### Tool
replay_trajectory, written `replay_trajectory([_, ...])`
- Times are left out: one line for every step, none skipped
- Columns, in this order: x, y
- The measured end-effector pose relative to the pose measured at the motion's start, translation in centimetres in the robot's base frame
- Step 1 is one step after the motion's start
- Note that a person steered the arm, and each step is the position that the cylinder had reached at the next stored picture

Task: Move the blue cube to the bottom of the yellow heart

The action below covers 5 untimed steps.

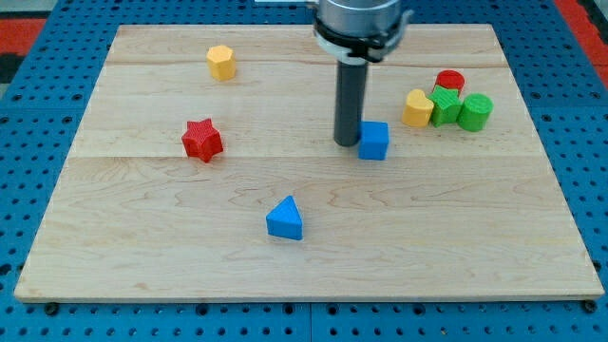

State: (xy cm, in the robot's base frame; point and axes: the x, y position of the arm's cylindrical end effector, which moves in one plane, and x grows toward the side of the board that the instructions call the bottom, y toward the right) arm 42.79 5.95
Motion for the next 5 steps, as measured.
replay_trajectory([2.8, 2.2])
replay_trajectory([4.4, 4.6])
replay_trajectory([4.1, 6.5])
replay_trajectory([1.8, 7.0])
replay_trajectory([1.9, 7.1])
